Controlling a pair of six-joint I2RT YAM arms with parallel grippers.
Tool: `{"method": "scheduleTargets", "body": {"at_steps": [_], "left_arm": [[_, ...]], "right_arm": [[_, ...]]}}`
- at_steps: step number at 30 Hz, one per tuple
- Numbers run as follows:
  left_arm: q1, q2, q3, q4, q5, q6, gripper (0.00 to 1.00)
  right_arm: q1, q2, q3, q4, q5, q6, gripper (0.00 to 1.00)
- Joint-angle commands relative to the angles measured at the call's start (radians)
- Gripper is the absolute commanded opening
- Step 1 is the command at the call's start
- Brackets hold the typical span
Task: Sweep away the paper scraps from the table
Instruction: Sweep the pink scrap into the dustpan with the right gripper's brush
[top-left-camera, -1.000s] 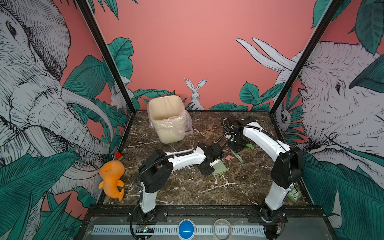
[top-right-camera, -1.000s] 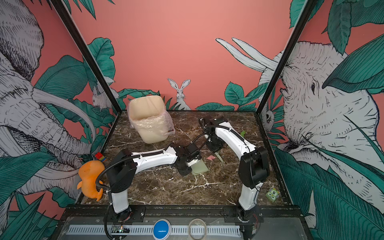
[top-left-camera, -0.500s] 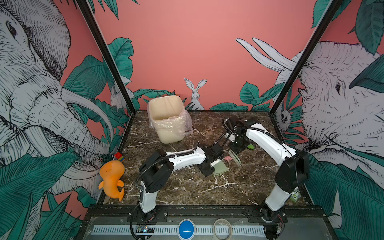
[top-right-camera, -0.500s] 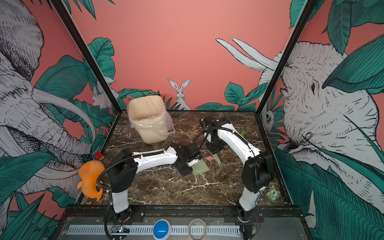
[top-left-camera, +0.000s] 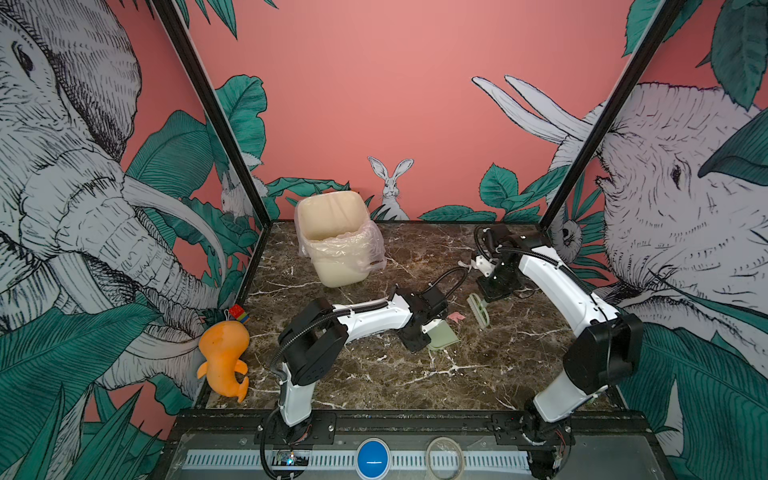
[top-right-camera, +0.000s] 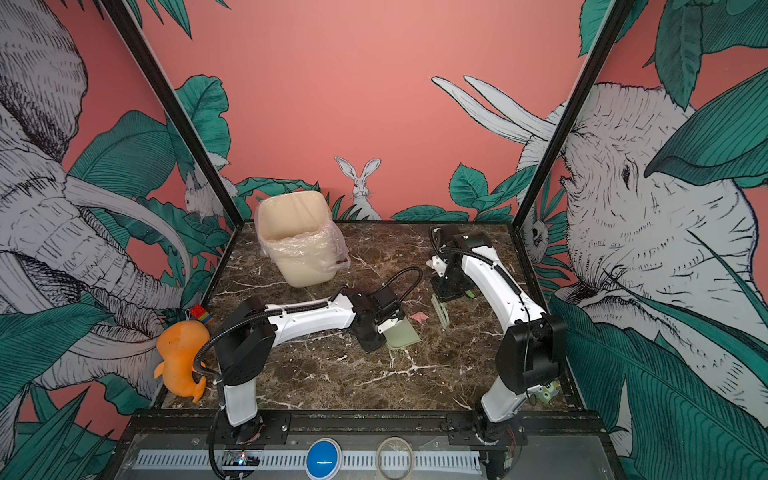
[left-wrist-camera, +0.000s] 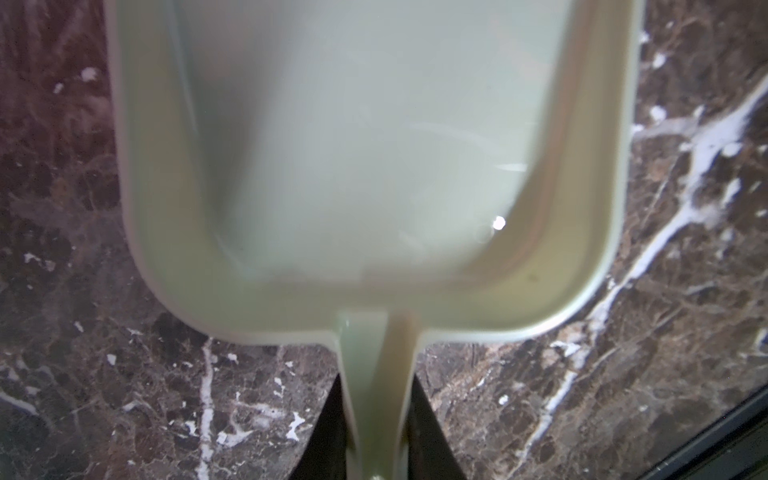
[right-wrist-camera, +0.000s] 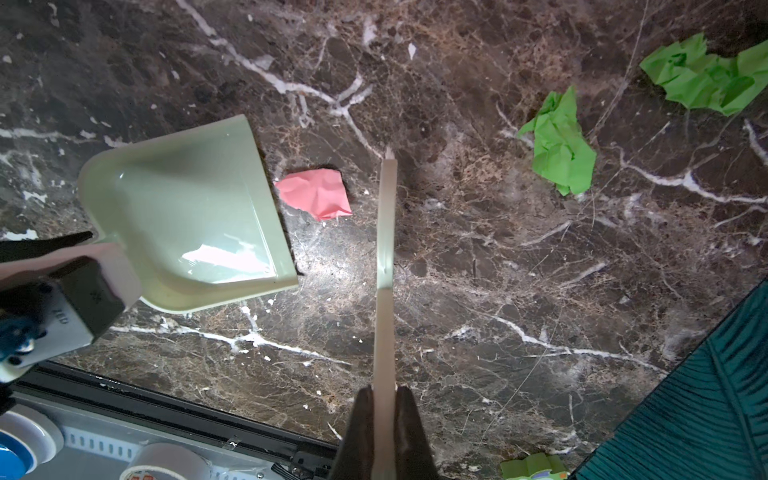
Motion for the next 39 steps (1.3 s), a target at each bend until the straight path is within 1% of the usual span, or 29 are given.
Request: {"method": "scheduleTargets", "body": {"at_steps": [1, 4, 7, 18, 28, 39], "left_arm": [[-0.004, 0.002, -0.005, 0.000, 0.013, 0.011, 0.16], [-0.004, 0.007, -0.001, 0.000, 0.012, 0.019, 0.16], [-0.004, 0.015, 0.005, -0.008, 0.006, 0.024, 0.16], [0.011, 0.026, 0.034, -0.005, 0.007, 0.043, 0.16], [0.022, 0.034, 0.047, -0.008, 0.019, 0.060, 0.16], [0.025, 0.039, 0.052, -0.009, 0.022, 0.060, 0.16]], "right_arm": [[0.000, 0.017, 0.024, 0.001, -0.079, -0.028, 0.00], [-0.005, 0.058, 0.056, -0.015, -0.093, -0.045, 0.00], [-0.014, 0.080, 0.089, -0.030, -0.065, -0.055, 0.00], [-0.017, 0.204, 0.249, -0.115, -0.062, -0.080, 0.00], [-0.002, 0.217, 0.227, -0.127, -0.078, -0.080, 0.00], [0.109, 0.201, 0.209, -0.150, -0.123, -0.070, 0.00]]}}
